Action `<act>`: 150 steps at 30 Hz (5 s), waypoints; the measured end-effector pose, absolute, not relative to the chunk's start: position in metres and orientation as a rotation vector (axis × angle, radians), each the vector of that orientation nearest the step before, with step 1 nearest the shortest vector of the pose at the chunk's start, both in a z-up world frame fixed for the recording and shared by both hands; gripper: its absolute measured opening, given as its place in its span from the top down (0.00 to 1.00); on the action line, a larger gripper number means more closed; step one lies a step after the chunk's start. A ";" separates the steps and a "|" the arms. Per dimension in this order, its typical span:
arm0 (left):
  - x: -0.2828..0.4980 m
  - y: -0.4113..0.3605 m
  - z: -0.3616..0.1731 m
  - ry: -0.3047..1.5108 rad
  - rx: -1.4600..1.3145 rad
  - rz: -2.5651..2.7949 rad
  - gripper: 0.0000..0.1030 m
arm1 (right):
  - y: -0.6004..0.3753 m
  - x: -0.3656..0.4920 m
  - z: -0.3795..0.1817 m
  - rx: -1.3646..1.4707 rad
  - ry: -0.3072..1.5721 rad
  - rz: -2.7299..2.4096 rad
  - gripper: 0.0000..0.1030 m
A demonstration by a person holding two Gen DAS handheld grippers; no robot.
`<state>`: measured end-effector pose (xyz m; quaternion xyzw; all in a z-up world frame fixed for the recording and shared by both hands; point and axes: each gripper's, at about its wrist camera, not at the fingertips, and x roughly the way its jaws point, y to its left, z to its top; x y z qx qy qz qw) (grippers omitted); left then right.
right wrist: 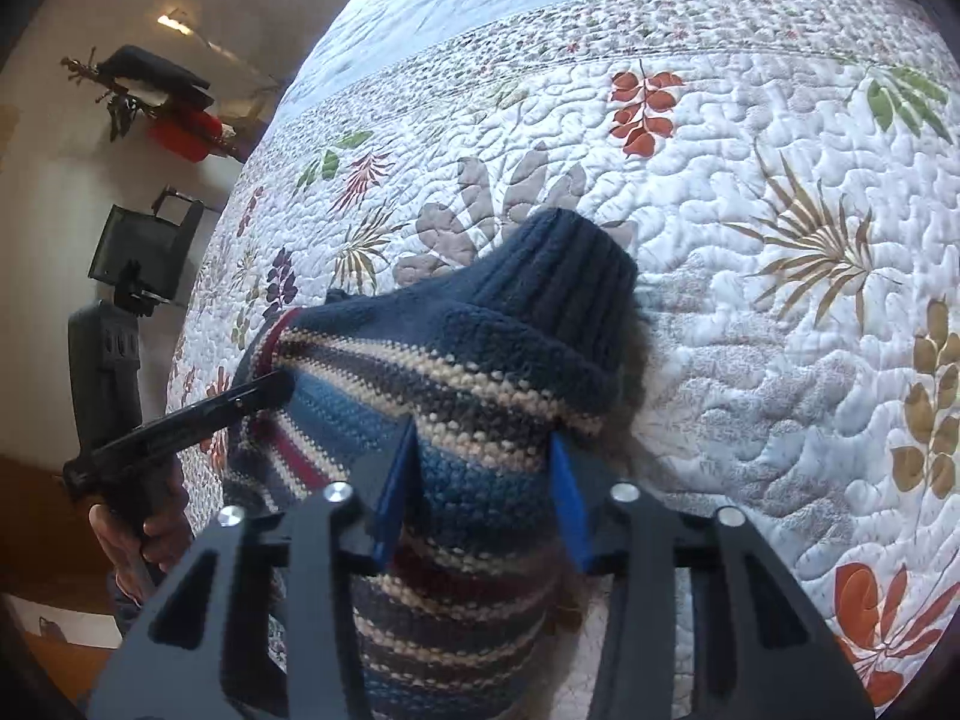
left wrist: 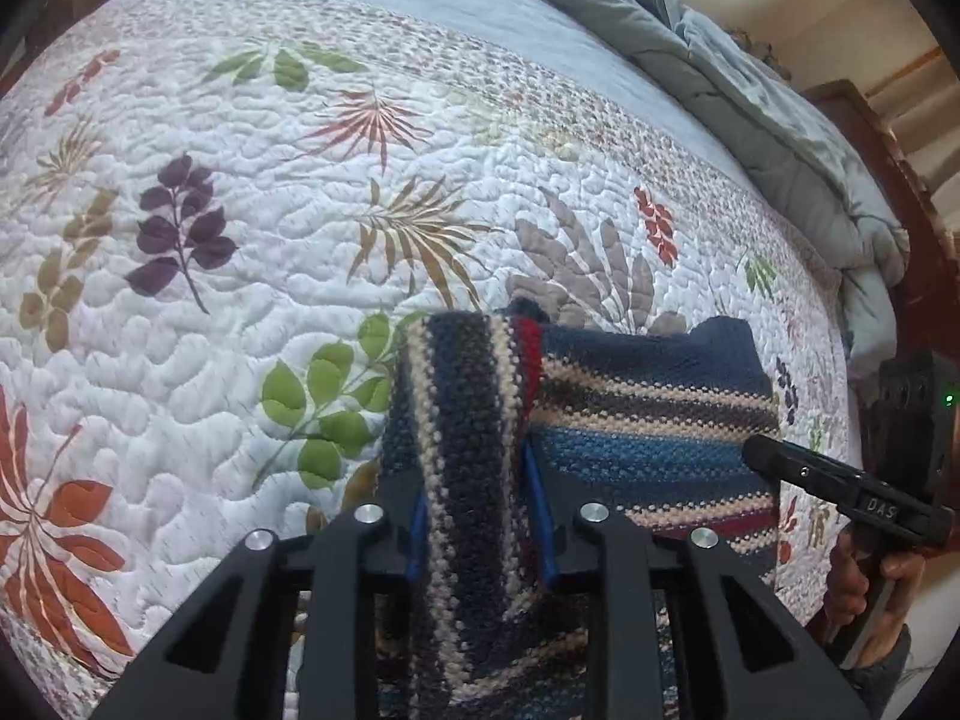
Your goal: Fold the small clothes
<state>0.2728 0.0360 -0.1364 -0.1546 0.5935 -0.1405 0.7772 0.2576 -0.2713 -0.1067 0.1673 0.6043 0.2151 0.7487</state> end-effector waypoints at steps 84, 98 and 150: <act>0.177 -0.006 -0.138 1.235 -0.358 -0.556 0.56 | -0.291 0.139 -0.122 0.486 1.258 0.600 0.43; 0.154 -0.117 -0.087 1.152 -0.256 -0.629 0.57 | -0.391 0.110 -0.070 0.441 1.155 0.530 0.43; 0.086 -0.111 -0.174 1.213 -0.267 -0.429 0.30 | -0.469 0.022 -0.163 0.637 1.262 0.412 0.77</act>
